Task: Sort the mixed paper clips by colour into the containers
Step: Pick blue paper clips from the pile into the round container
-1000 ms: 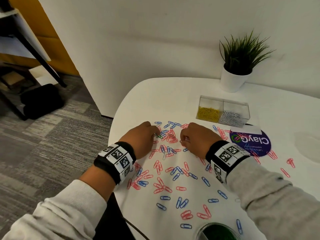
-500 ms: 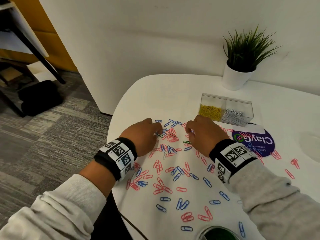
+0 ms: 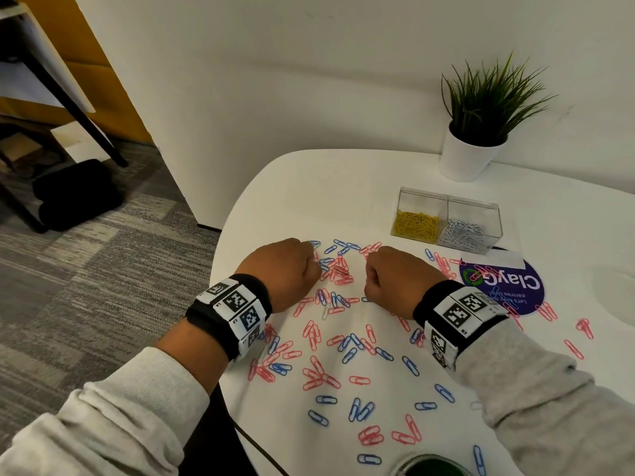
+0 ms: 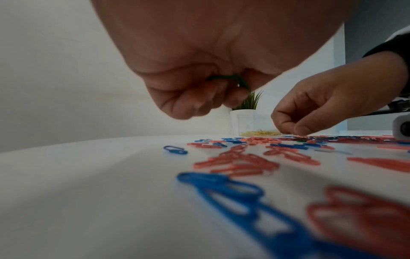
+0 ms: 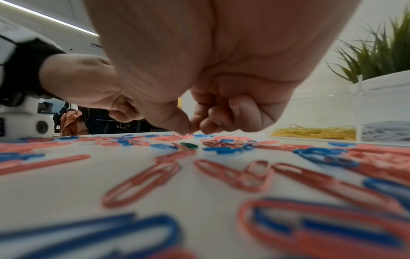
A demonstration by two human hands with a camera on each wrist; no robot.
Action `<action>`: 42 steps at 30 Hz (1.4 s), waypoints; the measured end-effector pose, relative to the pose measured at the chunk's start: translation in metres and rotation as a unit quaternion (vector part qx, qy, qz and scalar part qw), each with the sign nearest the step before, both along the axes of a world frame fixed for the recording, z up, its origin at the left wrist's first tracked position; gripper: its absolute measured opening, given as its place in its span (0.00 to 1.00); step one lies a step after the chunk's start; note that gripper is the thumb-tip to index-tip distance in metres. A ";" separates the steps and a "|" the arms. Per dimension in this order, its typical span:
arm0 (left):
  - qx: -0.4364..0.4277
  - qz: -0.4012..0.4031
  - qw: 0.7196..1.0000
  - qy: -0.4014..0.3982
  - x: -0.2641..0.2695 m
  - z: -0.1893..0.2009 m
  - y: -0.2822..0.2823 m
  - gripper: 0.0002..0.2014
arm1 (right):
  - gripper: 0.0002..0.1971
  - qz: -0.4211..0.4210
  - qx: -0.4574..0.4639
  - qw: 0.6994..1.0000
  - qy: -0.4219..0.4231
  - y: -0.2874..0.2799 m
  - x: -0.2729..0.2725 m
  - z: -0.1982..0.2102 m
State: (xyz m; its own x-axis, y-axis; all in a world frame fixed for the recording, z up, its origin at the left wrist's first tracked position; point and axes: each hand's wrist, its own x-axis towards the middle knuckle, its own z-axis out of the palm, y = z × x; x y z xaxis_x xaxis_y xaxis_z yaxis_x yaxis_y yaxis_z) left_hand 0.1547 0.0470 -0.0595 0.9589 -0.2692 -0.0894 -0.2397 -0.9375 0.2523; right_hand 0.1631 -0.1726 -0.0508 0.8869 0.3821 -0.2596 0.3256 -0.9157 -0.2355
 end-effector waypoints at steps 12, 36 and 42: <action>0.058 -0.090 0.989 0.104 -0.004 0.001 -0.003 0.28 | 0.07 -0.003 -0.025 1.000 0.016 0.000 0.001 -0.002; 0.059 -0.117 0.989 0.061 -0.002 -0.002 -0.003 0.18 | 0.03 -0.017 0.037 0.999 -0.009 -0.003 0.002 0.001; 0.064 -0.107 0.991 0.044 -0.004 0.002 -0.005 0.08 | 0.12 -0.018 0.056 0.998 -0.025 -0.008 0.004 -0.007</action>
